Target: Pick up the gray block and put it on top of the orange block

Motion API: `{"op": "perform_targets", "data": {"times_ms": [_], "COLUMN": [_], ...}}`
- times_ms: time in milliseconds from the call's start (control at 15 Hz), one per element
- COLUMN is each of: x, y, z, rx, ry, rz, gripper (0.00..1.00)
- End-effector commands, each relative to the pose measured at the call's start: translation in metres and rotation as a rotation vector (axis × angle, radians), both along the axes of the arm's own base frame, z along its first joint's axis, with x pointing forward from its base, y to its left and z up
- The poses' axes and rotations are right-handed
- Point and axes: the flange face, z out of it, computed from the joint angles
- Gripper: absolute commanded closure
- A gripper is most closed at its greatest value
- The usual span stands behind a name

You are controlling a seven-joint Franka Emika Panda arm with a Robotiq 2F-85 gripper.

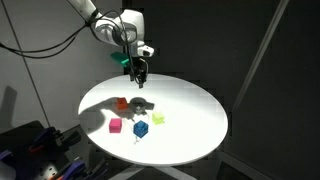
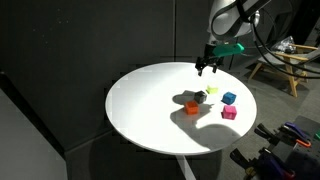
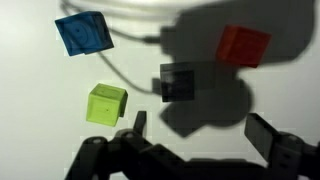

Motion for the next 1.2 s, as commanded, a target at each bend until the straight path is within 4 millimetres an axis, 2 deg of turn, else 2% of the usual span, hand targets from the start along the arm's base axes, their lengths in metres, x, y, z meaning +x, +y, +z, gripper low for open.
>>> {"op": "perform_targets", "data": {"times_ms": [0,267,600,800,1133], "x": [0.02,0.028,0.03,0.023,0.024], "y": [-0.003,-0.01,-0.016,-0.016,-0.017], "z": [-0.013,-0.035,-0.063,-0.068,-0.069], "rx": [-0.007,-0.013,-0.024,-0.012,-0.014], "ry": [0.016,0.032,0.069,0.082,0.082], "rz": [0.001,-0.007,-0.018,-0.023,-0.025], "gripper": [0.0,0.0,0.0,0.0,0.0]}}
